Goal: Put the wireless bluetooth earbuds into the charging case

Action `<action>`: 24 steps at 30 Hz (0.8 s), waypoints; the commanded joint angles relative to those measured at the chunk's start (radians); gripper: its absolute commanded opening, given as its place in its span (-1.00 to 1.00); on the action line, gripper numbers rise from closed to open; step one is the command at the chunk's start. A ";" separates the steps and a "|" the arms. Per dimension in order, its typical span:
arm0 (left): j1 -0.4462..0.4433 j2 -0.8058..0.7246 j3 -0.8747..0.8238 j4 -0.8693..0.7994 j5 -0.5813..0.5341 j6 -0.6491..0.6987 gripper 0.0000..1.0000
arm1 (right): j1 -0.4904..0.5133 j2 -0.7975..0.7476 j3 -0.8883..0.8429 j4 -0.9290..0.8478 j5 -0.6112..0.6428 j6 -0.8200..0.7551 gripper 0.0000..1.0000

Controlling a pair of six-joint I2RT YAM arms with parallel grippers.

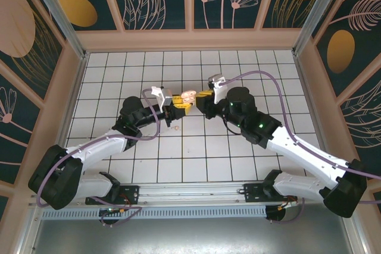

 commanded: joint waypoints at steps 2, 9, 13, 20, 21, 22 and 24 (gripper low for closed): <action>-0.009 0.007 0.033 -0.008 0.039 -0.034 -0.59 | -0.010 0.013 0.053 0.060 -0.049 -0.016 -0.56; -0.009 0.014 0.042 -0.073 -0.013 -0.031 -0.60 | -0.020 -0.016 0.071 0.049 -0.059 -0.018 -0.56; -0.010 0.026 0.049 -0.071 -0.001 -0.047 -0.60 | -0.021 -0.036 0.060 0.055 -0.062 -0.023 -0.55; -0.011 0.032 0.058 -0.043 0.020 -0.077 -0.59 | -0.022 -0.006 0.064 0.056 -0.094 -0.027 -0.54; -0.010 0.033 0.060 -0.039 0.022 -0.084 -0.59 | -0.023 -0.004 0.062 0.055 -0.096 -0.027 -0.55; -0.011 0.033 0.060 -0.035 0.022 -0.091 -0.59 | -0.023 -0.002 0.058 0.056 -0.097 -0.027 -0.55; -0.010 0.032 0.061 -0.024 0.024 -0.101 -0.59 | -0.025 -0.003 0.054 0.057 -0.098 -0.025 -0.54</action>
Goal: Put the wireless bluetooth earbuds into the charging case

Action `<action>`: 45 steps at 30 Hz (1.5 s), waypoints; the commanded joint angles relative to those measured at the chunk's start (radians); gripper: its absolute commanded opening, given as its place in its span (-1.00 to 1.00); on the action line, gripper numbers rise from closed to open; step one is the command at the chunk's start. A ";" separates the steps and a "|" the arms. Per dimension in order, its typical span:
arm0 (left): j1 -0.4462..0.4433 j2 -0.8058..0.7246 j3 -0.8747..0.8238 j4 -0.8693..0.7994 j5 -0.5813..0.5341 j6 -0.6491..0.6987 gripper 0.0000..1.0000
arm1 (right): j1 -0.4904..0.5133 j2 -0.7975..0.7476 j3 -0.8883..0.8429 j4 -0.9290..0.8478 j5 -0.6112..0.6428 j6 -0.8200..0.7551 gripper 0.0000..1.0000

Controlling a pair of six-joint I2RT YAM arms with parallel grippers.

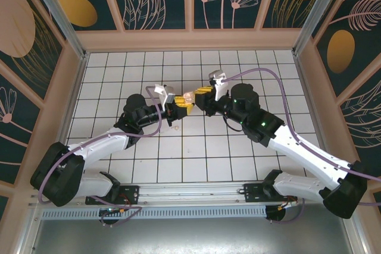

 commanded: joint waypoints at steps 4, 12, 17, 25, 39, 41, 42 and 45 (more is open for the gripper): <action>-0.006 0.005 0.030 0.067 0.031 -0.057 -0.59 | -0.013 0.003 0.009 0.039 -0.021 -0.019 -0.54; -0.008 0.010 0.030 0.109 0.040 -0.088 -0.59 | -0.019 0.005 -0.007 0.038 -0.021 -0.017 -0.55; -0.008 0.004 0.030 0.126 0.043 -0.101 -0.58 | -0.023 0.005 -0.017 0.037 -0.013 -0.014 -0.55; -0.008 -0.001 0.033 0.149 0.030 -0.122 -0.58 | -0.022 0.005 -0.025 0.012 -0.011 -0.012 -0.55; -0.008 -0.004 0.037 0.190 0.033 -0.159 -0.57 | -0.021 0.017 -0.020 -0.018 0.031 -0.028 -0.56; -0.007 -0.004 0.037 0.192 0.031 -0.162 -0.57 | -0.020 0.019 -0.017 -0.021 0.032 -0.030 -0.56; -0.008 -0.005 0.037 0.194 0.030 -0.162 -0.57 | -0.020 0.020 -0.015 -0.022 0.033 -0.031 -0.56; -0.009 -0.004 0.040 0.197 0.030 -0.167 -0.57 | -0.020 0.023 -0.014 -0.018 0.032 -0.032 -0.56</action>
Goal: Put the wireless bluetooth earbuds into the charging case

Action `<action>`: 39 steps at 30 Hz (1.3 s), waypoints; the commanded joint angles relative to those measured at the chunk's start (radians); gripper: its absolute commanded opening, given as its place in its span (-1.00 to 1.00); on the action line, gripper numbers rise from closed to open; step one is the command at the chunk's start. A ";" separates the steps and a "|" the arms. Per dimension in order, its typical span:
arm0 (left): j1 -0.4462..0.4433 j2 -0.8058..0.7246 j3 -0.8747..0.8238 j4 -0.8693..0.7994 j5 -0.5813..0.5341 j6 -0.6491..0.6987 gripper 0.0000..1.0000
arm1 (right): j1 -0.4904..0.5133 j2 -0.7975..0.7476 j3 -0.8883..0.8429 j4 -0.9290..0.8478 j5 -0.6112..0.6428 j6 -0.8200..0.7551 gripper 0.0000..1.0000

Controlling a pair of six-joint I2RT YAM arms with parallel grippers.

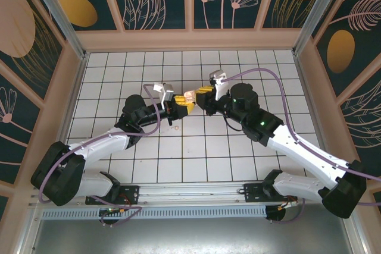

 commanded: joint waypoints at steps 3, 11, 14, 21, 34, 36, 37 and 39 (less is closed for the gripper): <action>-0.003 -0.008 0.040 0.121 0.007 -0.027 -0.57 | 0.000 0.024 0.007 -0.026 0.014 -0.018 -0.56; -0.003 -0.016 0.041 0.124 -0.019 -0.032 -0.56 | 0.012 0.034 0.016 -0.057 0.011 -0.027 -0.57; -0.003 -0.022 0.043 0.120 -0.032 -0.026 -0.56 | 0.014 0.024 0.013 -0.078 0.008 -0.029 -0.57; -0.003 -0.031 0.048 0.066 -0.051 0.026 -0.56 | 0.014 0.009 0.011 -0.079 -0.068 -0.032 -0.55; -0.003 -0.043 0.054 0.004 -0.060 0.084 -0.56 | 0.015 0.014 0.027 -0.074 -0.109 -0.023 -0.31; -0.003 -0.043 0.054 0.001 -0.061 0.088 -0.57 | 0.015 0.012 0.028 -0.073 -0.106 -0.021 -0.26; -0.003 -0.043 0.052 -0.001 -0.062 0.091 -0.57 | 0.015 0.013 0.030 -0.074 -0.104 -0.020 -0.23; -0.002 -0.042 0.051 -0.007 -0.062 0.097 -0.57 | 0.015 0.010 0.033 -0.072 -0.098 -0.016 -0.20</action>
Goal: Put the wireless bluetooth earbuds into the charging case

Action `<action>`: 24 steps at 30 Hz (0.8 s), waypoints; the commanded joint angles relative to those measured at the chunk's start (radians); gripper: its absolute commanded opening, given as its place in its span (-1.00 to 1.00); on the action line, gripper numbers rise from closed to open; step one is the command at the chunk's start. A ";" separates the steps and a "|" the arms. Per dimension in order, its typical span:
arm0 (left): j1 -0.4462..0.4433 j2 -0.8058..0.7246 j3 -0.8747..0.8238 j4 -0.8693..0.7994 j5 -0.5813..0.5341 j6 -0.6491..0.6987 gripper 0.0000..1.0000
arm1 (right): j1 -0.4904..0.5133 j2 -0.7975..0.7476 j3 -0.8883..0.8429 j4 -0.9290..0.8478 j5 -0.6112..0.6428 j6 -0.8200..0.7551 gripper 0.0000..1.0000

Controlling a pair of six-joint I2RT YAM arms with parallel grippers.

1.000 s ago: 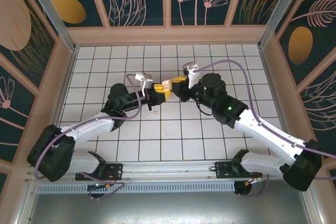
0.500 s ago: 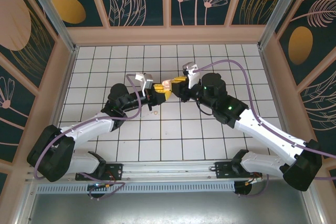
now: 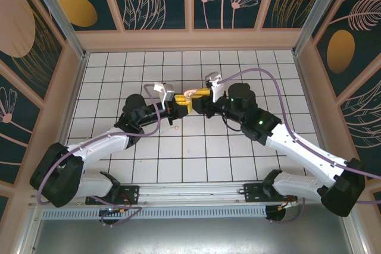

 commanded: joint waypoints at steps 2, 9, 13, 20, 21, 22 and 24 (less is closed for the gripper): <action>0.003 -0.030 0.035 0.027 -0.034 0.038 -0.57 | 0.009 -0.013 0.028 -0.050 -0.008 0.015 -0.19; 0.004 -0.044 0.027 -0.072 -0.045 0.148 -0.58 | -0.007 -0.049 0.043 -0.039 -0.035 0.056 -0.17; 0.003 -0.053 0.018 -0.146 -0.048 0.255 -0.58 | -0.045 -0.060 0.076 -0.079 -0.096 0.119 -0.17; 0.003 -0.048 0.016 -0.296 -0.055 0.445 -0.59 | -0.080 0.021 0.203 -0.301 -0.193 0.184 -0.23; 0.003 -0.043 0.018 -0.308 -0.055 0.458 -0.59 | -0.082 0.038 0.215 -0.324 -0.208 0.186 -0.24; 0.003 -0.039 0.019 -0.318 -0.055 0.468 -0.59 | -0.083 0.057 0.225 -0.348 -0.220 0.190 -0.25; 0.004 -0.031 0.020 -0.328 -0.056 0.474 -0.59 | -0.086 0.094 0.241 -0.384 -0.245 0.197 -0.27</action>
